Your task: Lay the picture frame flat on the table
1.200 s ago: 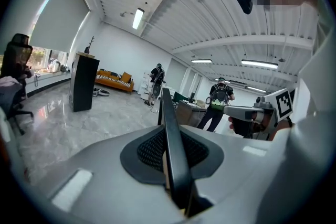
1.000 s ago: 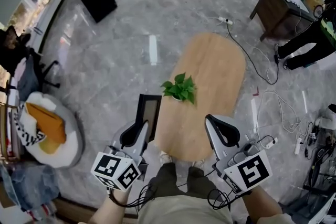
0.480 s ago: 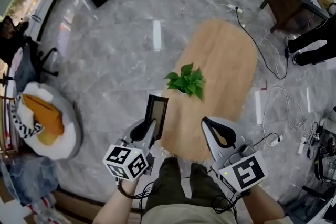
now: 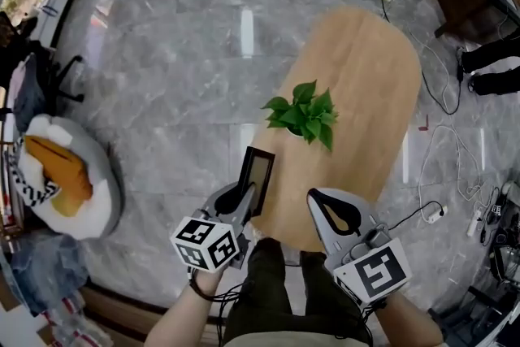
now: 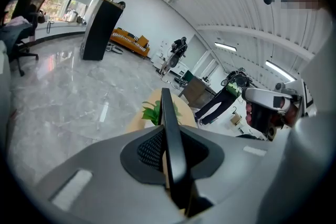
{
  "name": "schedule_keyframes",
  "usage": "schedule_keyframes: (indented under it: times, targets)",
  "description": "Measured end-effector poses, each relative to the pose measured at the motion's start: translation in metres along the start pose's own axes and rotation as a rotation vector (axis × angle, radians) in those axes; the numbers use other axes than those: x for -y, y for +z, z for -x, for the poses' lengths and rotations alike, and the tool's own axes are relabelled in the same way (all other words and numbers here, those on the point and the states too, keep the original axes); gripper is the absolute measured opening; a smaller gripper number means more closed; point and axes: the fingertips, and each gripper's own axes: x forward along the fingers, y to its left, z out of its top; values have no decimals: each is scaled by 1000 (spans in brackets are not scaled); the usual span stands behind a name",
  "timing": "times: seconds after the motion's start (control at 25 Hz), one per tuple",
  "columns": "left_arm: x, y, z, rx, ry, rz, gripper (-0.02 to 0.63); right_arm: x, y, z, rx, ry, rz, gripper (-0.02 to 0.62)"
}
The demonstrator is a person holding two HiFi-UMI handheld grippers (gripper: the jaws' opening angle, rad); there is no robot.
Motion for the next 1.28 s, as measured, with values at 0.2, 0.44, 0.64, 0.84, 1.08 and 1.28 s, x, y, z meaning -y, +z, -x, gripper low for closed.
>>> schedule_keyframes:
  times: [0.2,0.44,0.64,0.84,1.08,1.28]
  targets:
    - [-35,-34,-27,-35,14,66,72,-1,-30,-30,-40,29,-15,2]
    - [-68,-72,-54,-72,12,157,72,3,-70,-55,-85,51,-38,2]
    - [-93,-100,-76,-100,12,219,72,7,-93,-71,-108,61,-40,2]
    - [-103,-125,-94,-166,18,173,74,13,-113,-81,-137,59,-60,2]
    - [-120,-142,-100,-192,84,113,77,11,-127,-88,-149,67,-85,2]
    - [-139,-145,-102,-228,169,32,119,14,-140,-93,-159,64,-82,2]
